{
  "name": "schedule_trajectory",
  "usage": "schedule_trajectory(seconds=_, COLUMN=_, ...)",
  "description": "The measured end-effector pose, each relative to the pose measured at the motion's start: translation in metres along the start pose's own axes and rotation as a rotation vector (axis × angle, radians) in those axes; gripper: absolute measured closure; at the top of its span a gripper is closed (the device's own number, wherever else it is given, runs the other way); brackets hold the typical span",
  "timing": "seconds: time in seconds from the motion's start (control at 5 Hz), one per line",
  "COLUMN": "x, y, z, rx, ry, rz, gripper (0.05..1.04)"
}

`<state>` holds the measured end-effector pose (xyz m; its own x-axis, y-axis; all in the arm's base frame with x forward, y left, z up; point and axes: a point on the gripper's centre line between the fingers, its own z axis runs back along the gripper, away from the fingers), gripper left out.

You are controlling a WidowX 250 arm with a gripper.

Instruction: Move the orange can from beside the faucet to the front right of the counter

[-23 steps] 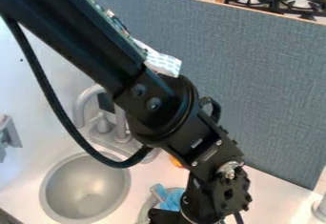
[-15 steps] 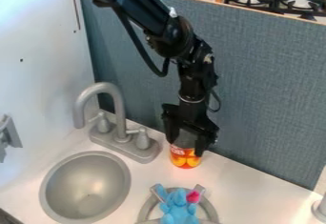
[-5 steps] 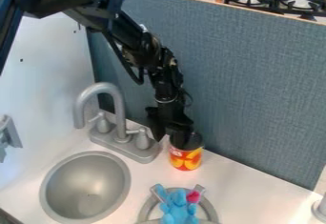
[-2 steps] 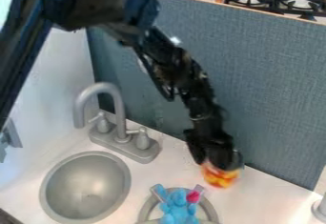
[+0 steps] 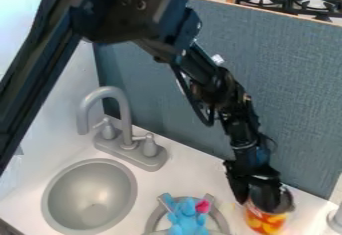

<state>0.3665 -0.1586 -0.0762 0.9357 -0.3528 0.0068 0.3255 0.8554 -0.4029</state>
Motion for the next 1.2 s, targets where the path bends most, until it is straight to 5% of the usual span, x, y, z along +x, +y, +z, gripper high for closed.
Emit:
schedule_trajectory(seconds=0.2, x=0.0, y=-0.009, z=-0.002, rx=-0.027, ry=0.005, rz=-0.015, gripper=0.083)
schedule_trajectory(seconds=0.4, x=0.004, y=-0.023, z=-0.002, rx=0.011, ry=-0.005, rz=-0.042, gripper=0.083)
schedule_trajectory(seconds=0.6, x=0.008, y=-0.03, z=0.017, rx=0.087, ry=-0.04, rz=-0.049, gripper=0.083)
schedule_trajectory(seconds=1.0, x=-0.034, y=-0.047, z=0.053, rx=0.316, ry=-0.028, rz=0.034, gripper=0.083)
schedule_trajectory(seconds=1.2, x=-0.07, y=-0.059, z=0.056, rx=0.399, ry=0.112, rz=0.023, gripper=0.083)
